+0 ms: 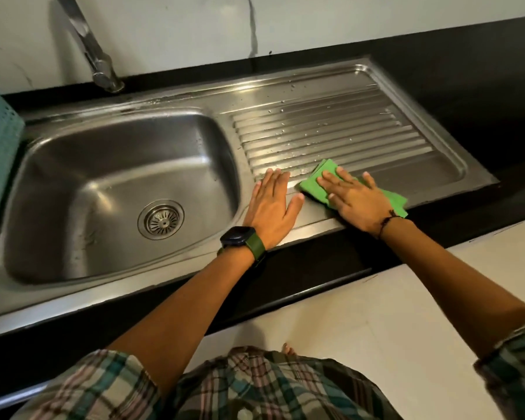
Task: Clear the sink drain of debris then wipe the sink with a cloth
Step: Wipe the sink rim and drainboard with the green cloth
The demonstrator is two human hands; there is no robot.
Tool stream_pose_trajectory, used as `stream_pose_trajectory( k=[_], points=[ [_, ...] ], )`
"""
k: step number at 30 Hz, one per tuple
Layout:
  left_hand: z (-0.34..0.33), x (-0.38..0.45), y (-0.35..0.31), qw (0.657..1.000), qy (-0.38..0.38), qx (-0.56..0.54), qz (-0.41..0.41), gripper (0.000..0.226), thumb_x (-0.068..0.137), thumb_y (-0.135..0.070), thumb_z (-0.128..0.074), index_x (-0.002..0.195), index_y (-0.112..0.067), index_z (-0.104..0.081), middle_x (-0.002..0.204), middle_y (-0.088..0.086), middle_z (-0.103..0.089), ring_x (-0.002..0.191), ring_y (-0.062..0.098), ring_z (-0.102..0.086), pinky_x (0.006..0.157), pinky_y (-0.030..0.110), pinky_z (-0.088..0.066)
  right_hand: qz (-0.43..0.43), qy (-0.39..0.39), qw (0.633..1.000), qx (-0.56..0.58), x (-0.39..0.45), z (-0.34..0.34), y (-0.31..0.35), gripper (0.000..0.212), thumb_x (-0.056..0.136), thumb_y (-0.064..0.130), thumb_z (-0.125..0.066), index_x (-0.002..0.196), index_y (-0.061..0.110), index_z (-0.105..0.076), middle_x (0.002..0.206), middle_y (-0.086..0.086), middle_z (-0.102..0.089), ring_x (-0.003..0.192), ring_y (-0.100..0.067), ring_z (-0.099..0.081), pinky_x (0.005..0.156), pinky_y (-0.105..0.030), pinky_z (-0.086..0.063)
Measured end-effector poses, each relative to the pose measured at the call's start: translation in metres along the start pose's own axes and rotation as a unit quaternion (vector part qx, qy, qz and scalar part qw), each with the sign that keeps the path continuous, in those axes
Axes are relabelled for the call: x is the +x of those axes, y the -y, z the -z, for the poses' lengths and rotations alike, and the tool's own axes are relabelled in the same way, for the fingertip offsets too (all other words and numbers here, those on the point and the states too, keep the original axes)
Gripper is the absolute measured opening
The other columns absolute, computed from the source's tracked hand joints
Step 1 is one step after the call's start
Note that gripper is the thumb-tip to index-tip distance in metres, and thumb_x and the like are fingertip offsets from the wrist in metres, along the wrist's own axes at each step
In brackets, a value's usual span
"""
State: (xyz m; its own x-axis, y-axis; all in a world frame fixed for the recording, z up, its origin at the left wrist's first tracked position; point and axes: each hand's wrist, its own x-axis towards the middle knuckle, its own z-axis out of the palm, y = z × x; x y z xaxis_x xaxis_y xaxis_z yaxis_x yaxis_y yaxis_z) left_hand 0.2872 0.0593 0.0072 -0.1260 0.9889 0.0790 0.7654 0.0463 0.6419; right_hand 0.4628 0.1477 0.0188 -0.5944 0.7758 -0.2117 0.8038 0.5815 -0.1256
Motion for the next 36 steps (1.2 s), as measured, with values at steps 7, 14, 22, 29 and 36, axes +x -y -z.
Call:
stream_pose_trajectory(
  k=[7,14,22,29,36],
  points=[
    [-0.001,-0.002,-0.007,0.997,-0.028,0.049,-0.045,0.063,0.089,-0.04,-0.021,0.146,-0.012,-0.015,0.156,0.009,-0.013,0.145,0.017,-0.002,0.119,0.032,0.001,0.176,0.009,0.983,0.044,0.006,-0.001,0.044,0.056,0.094,0.023,-0.043,0.146,0.017,-0.023,0.155,-0.005,-0.022,0.146,-0.019,-0.011,0.117,-0.039,-0.002],
    [0.004,-0.001,-0.008,0.998,-0.061,-0.012,-0.018,0.068,0.087,-0.045,-0.017,0.143,-0.007,-0.022,0.154,0.013,-0.02,0.142,0.015,-0.007,0.12,0.037,-0.008,0.251,0.014,0.957,0.143,0.016,0.001,0.075,0.036,0.079,-0.001,-0.055,0.115,-0.004,-0.059,0.12,-0.021,-0.06,0.115,-0.031,-0.051,0.114,-0.035,-0.018],
    [0.006,-0.003,-0.007,0.996,-0.007,0.074,-0.049,0.074,0.083,-0.052,-0.012,0.145,-0.012,-0.017,0.155,0.009,-0.014,0.143,0.014,-0.001,0.12,0.037,-0.005,0.266,0.065,0.947,0.166,0.009,0.014,-0.004,0.036,0.08,-0.013,-0.045,0.102,0.004,-0.068,0.136,-0.003,-0.054,0.14,-0.014,-0.03,0.121,-0.037,-0.006],
    [0.001,0.004,-0.001,0.999,-0.002,0.027,-0.043,0.071,0.085,-0.052,-0.016,0.145,-0.013,-0.017,0.155,0.004,-0.013,0.141,0.008,0.001,0.118,0.032,-0.004,0.179,0.034,0.964,0.194,-0.001,0.024,-0.031,0.027,0.079,-0.012,-0.05,0.088,0.005,-0.069,0.13,0.0,-0.059,0.139,-0.011,-0.026,0.12,-0.038,-0.002],
    [0.0,0.019,0.007,0.976,-0.075,-0.181,0.098,0.057,0.088,-0.037,-0.021,0.141,-0.02,-0.03,0.153,0.002,-0.024,0.135,-0.001,-0.008,0.115,0.024,-0.007,0.196,0.015,0.96,0.2,0.025,0.001,0.084,0.021,0.071,-0.016,-0.051,0.083,-0.013,-0.067,0.098,-0.028,-0.067,0.112,-0.037,-0.053,0.1,-0.029,-0.029]
  ],
)
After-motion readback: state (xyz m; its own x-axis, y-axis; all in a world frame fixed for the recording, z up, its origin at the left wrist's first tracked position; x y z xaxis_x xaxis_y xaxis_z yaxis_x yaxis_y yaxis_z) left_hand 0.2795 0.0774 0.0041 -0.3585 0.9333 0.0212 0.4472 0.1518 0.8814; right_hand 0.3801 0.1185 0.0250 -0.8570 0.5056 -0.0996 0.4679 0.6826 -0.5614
